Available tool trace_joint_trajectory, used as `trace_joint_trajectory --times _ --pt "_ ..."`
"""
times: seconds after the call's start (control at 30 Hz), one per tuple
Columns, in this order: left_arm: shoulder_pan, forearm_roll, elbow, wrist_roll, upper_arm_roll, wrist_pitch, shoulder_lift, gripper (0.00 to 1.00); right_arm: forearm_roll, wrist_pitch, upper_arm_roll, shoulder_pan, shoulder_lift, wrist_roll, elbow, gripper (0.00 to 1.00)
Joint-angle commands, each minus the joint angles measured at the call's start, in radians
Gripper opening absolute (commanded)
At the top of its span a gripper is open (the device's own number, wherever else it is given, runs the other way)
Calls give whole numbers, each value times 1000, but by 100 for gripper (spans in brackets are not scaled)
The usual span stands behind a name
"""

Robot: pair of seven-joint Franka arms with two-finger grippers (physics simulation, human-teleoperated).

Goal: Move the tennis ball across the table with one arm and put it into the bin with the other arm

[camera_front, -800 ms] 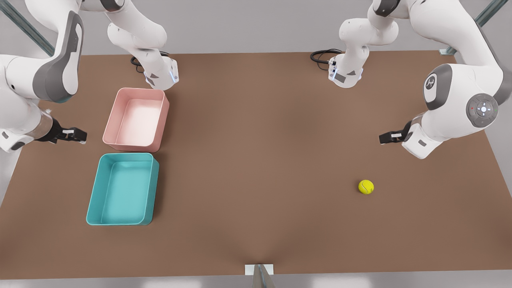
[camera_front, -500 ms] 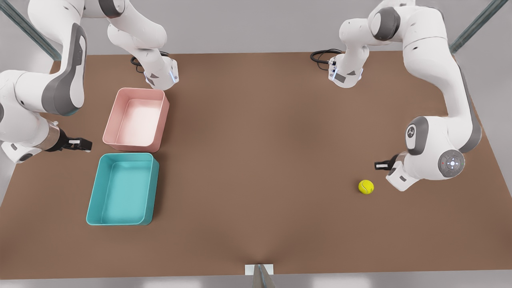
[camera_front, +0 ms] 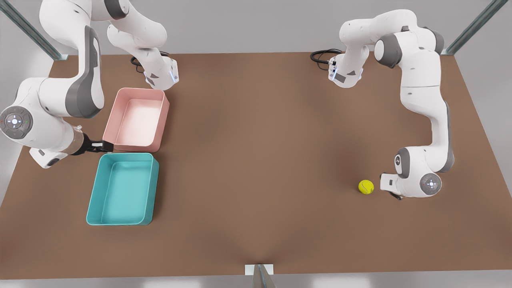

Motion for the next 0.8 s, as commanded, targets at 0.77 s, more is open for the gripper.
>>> trace_joint_trajectory --times 0.77 --pt "-17 144 -132 855 -5 198 -6 21 17 3 0 -6 16 55 0 100"
